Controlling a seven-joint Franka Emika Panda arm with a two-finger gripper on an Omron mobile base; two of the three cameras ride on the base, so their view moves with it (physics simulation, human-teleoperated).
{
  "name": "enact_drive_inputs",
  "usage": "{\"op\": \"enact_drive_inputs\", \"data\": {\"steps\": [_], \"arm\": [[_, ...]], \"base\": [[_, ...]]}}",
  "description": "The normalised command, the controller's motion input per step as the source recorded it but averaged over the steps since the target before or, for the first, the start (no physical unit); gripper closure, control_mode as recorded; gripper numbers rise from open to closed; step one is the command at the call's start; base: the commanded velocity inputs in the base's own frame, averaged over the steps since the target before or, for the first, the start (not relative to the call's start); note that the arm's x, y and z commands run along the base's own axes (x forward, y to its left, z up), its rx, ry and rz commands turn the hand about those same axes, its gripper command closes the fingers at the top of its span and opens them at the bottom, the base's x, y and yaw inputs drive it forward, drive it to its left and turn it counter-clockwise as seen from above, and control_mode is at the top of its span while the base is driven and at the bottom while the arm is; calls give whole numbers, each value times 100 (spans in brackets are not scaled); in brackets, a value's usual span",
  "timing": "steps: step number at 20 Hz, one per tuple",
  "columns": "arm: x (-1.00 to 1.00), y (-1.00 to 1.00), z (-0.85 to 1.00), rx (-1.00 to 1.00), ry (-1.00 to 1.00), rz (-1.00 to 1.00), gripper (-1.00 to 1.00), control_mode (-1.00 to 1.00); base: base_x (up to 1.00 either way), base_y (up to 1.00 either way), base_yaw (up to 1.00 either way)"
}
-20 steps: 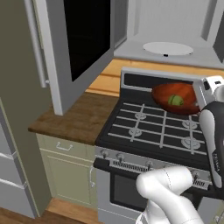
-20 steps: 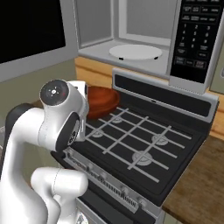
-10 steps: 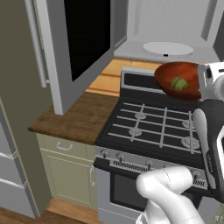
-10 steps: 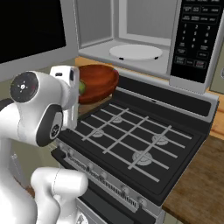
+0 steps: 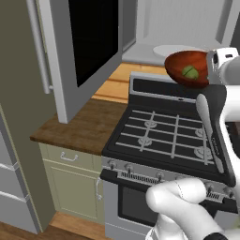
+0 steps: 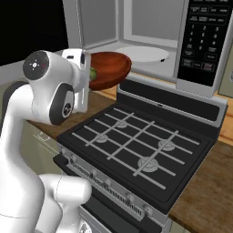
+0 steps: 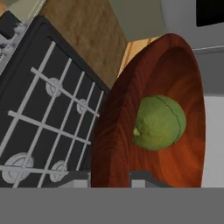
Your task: Pick the lime from the sink and place it in the bowl. Then pick the bowl and place it in the microwave. Then close the microwave door and press the start button.
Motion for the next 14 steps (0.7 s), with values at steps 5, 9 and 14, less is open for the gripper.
{"op": "enact_drive_inputs", "data": {"steps": [5, 9, 14], "arm": [[67, -21, 26, 0, -5, 0, 100, -100], [77, -15, 33, 0, -8, 0, 100, -100], [76, -18, 28, 0, -4, 0, 100, -100]], "base": [[0, 0, 0], [0, 0, 0], [0, 0, 0]]}}
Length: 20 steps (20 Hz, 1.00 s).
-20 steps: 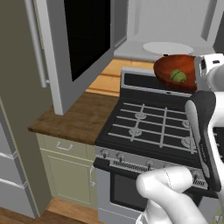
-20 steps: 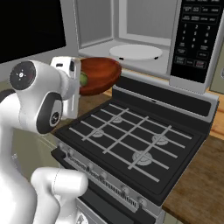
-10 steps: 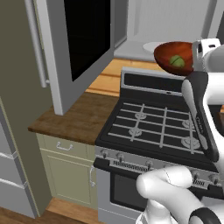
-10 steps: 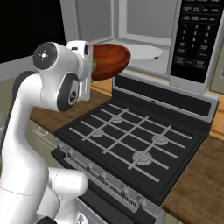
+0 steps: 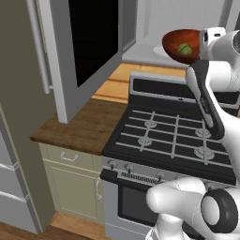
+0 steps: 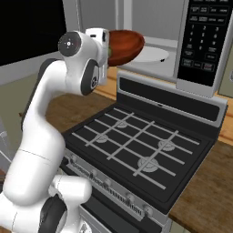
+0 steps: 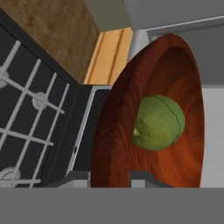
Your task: Pick the lime from the sink and place it in the bowl. Then pick the bowl and place it in the microwave. Then close the microwave door and press the start button.
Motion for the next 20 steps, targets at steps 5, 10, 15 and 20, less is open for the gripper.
{"op": "enact_drive_inputs", "data": {"steps": [5, 10, 15, 20], "arm": [[73, -20, 2, 0, -3, 2, 100, -100], [71, -40, -4, 0, -2, 1, 100, -100], [72, -26, -16, 0, 0, 0, 100, -100], [77, -6, -31, 0, 0, 0, 100, -100]], "base": [[0, 0, 0], [0, 0, 0], [0, 0, 0], [0, 0, 0]]}}
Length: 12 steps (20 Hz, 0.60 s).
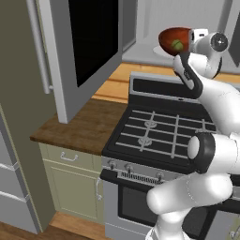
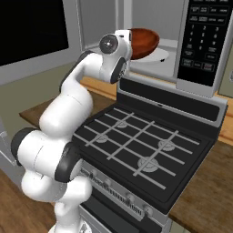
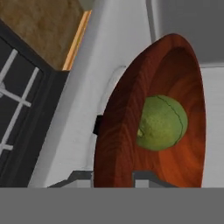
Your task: Pick the lime from the sink and place it in the bowl. Then pick the bowl and place it in the microwave. Then close the microwave door and press the start button.
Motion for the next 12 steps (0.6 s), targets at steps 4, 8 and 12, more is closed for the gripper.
{"op": "enact_drive_inputs", "data": {"steps": [4, 8, 12], "arm": [[71, -16, -8, 0, 0, 1, 100, -100], [69, -21, -3, 0, 0, 1, 100, -100], [54, -1, -13, 0, 0, 0, -100, -100]], "base": [[0, 0, 0], [0, 0, 0], [0, 0, 0]]}}
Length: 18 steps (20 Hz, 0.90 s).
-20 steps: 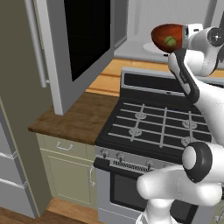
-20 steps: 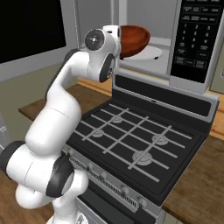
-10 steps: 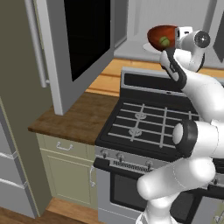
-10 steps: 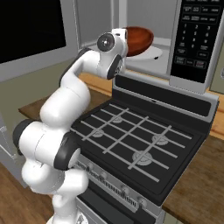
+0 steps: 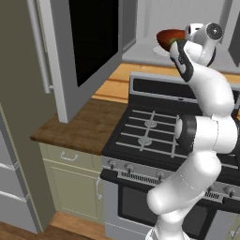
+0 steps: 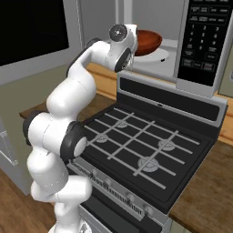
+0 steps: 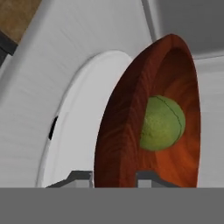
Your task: Pick the lime from the sink and place it in the bowl. Then pick the bowl and place it in the microwave. Then close the microwave door and press the start button.
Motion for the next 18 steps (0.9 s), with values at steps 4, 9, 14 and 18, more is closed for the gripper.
{"op": "enact_drive_inputs", "data": {"steps": [4, 9, 14, 18], "arm": [[9, 0, 0, 0, -14, 1, -100, -100], [-39, 16, -17, 2, -47, 4, -100, -100], [-92, 66, -43, 9, -50, 4, -100, -100], [-100, 35, 50, 1, -24, 2, -100, -100]], "base": [[0, 0, 0], [0, 0, 0], [0, 0, 0], [0, 0, 0]]}}
